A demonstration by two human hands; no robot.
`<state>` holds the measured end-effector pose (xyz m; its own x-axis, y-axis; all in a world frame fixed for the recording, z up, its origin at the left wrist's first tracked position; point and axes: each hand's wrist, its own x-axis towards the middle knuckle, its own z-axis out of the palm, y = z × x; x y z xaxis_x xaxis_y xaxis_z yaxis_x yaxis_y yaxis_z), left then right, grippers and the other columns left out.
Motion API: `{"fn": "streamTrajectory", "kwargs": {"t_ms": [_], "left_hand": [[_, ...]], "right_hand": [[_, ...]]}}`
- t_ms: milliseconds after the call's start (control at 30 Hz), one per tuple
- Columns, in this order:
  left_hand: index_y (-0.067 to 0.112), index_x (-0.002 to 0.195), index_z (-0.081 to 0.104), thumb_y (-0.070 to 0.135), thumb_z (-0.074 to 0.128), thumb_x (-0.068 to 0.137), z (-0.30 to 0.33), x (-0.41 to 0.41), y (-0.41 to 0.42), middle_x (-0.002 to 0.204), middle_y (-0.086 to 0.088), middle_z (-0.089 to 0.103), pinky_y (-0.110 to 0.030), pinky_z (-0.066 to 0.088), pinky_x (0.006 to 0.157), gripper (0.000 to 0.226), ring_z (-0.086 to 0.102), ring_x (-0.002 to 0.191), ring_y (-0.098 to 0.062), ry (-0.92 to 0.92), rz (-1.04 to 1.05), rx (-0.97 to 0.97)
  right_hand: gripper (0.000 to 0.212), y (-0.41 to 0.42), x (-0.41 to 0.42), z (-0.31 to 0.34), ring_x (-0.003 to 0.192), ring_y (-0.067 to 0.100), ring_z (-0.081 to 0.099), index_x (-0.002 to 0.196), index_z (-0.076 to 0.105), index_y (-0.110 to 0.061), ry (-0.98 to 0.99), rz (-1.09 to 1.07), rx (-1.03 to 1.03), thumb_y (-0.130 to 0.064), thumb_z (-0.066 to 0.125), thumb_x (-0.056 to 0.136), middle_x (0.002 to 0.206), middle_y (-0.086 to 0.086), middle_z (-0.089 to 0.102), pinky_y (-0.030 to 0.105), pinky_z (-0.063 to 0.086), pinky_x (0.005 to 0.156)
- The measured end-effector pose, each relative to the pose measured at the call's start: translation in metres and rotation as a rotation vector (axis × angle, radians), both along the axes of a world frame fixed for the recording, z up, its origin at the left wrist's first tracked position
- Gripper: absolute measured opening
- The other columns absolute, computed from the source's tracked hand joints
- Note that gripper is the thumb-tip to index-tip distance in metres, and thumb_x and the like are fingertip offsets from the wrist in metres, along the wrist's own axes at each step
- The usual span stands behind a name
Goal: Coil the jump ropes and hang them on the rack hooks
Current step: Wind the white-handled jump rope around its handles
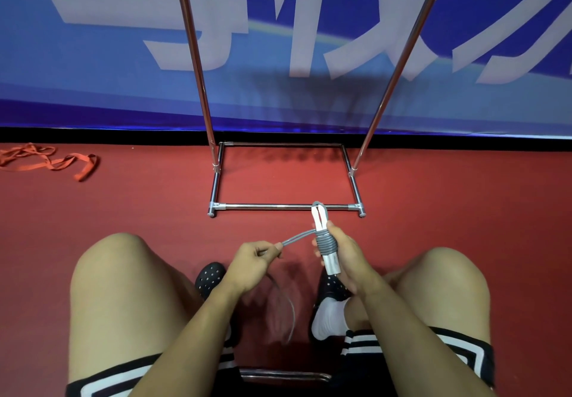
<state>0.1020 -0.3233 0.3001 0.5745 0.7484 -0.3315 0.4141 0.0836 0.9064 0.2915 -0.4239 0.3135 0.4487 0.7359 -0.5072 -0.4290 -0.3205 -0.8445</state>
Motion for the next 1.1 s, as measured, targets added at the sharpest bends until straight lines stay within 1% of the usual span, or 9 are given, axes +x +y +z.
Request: {"fn": "streamTrajectory", "kwargs": {"t_ms": [133, 233, 333, 500, 633, 767, 900, 1000, 1100], "left_hand": [[0.023, 0.079, 0.077, 0.035, 0.068, 0.097, -0.008, -0.003, 0.003, 0.061, 0.014, 0.057, -0.025, 0.041, 0.064, 0.024, 0.047, 0.06, -0.005, 0.03, 0.053, 0.119], [0.022, 0.075, 0.074, 0.036, 0.066, 0.098, -0.004, -0.002, 0.003, 0.051, 0.014, 0.049, -0.027, 0.036, 0.057, 0.028, 0.04, 0.051, -0.004, 0.061, 0.066, 0.185], [0.021, 0.071, 0.07, 0.037, 0.064, 0.099, 0.0, -0.002, 0.001, 0.047, 0.01, 0.041, -0.03, 0.032, 0.055, 0.033, 0.036, 0.048, -0.007, 0.074, 0.082, 0.238], [0.021, 0.067, 0.065, 0.037, 0.062, 0.099, 0.008, -0.002, -0.004, 0.048, 0.008, 0.042, -0.026, 0.031, 0.053, 0.036, 0.035, 0.048, -0.01, 0.077, 0.044, 0.316], [0.019, 0.068, 0.065, 0.035, 0.062, 0.1, 0.014, -0.003, -0.008, 0.049, 0.01, 0.043, -0.025, 0.032, 0.056, 0.036, 0.037, 0.049, -0.009, 0.039, 0.038, 0.351], [0.019, 0.069, 0.066, 0.035, 0.062, 0.101, 0.019, -0.003, -0.01, 0.05, 0.012, 0.044, -0.031, 0.032, 0.061, 0.035, 0.039, 0.051, -0.007, 0.001, 0.029, 0.346], [0.024, 0.068, 0.065, 0.035, 0.062, 0.101, 0.02, -0.003, -0.01, 0.053, 0.013, 0.043, -0.03, 0.032, 0.057, 0.034, 0.037, 0.053, -0.006, -0.071, 0.039, 0.304], [0.024, 0.07, 0.065, 0.035, 0.063, 0.101, 0.019, -0.004, -0.01, 0.053, 0.012, 0.041, -0.03, 0.032, 0.057, 0.033, 0.036, 0.053, -0.007, -0.071, 0.028, 0.298], [0.023, 0.068, 0.065, 0.034, 0.062, 0.101, 0.02, -0.005, -0.01, 0.052, 0.012, 0.038, -0.031, 0.03, 0.055, 0.035, 0.034, 0.052, -0.007, -0.069, 0.033, 0.286]], "right_hand": [[0.044, 0.003, 0.001, -0.003, 0.063, 0.013, 0.056, 0.123, 0.068, -0.006, 0.058, 0.048, -0.031, -0.039, 0.044, 0.107, 0.085, 0.007, 0.067, 0.023, 0.046, 0.056], [0.035, 0.003, -0.002, -0.001, 0.068, 0.014, 0.06, 0.121, 0.065, -0.007, 0.043, 0.07, -0.013, -0.031, 0.043, 0.108, 0.094, 0.009, 0.072, 0.023, 0.047, 0.059], [0.028, 0.001, -0.003, 0.0, 0.081, 0.014, 0.064, 0.122, 0.064, -0.003, -0.006, 0.091, 0.062, -0.022, 0.049, 0.107, 0.098, 0.011, 0.072, 0.023, 0.051, 0.071], [0.021, 0.001, -0.009, 0.001, 0.076, 0.003, 0.058, 0.117, 0.069, -0.012, -0.088, 0.138, 0.093, -0.023, 0.055, 0.105, 0.084, -0.009, 0.066, 0.019, 0.048, 0.074], [0.023, 0.001, -0.011, 0.003, 0.078, 0.007, 0.064, 0.119, 0.067, -0.012, -0.15, 0.164, 0.064, -0.025, 0.065, 0.1, 0.091, -0.001, 0.069, 0.027, 0.052, 0.074], [0.038, -0.001, -0.012, 0.006, 0.086, 0.012, 0.072, 0.12, 0.066, -0.01, -0.207, 0.157, 0.03, -0.018, 0.083, 0.086, 0.106, 0.007, 0.076, 0.028, 0.057, 0.076], [0.039, -0.003, -0.015, 0.012, 0.084, 0.016, 0.071, 0.121, 0.06, -0.004, -0.084, 0.17, 0.06, -0.013, 0.079, 0.089, 0.101, 0.006, 0.072, 0.04, 0.063, 0.071], [0.041, -0.004, -0.02, 0.015, 0.075, 0.024, 0.073, 0.127, 0.052, -0.008, -0.053, 0.25, 0.009, -0.021, 0.073, 0.095, 0.101, 0.012, 0.072, 0.033, 0.057, 0.055], [0.047, -0.005, -0.02, 0.014, 0.059, 0.023, 0.06, 0.134, 0.043, -0.021, -0.062, 0.295, 0.031, -0.022, 0.071, 0.096, 0.089, 0.015, 0.072, 0.029, 0.047, 0.048]]}}
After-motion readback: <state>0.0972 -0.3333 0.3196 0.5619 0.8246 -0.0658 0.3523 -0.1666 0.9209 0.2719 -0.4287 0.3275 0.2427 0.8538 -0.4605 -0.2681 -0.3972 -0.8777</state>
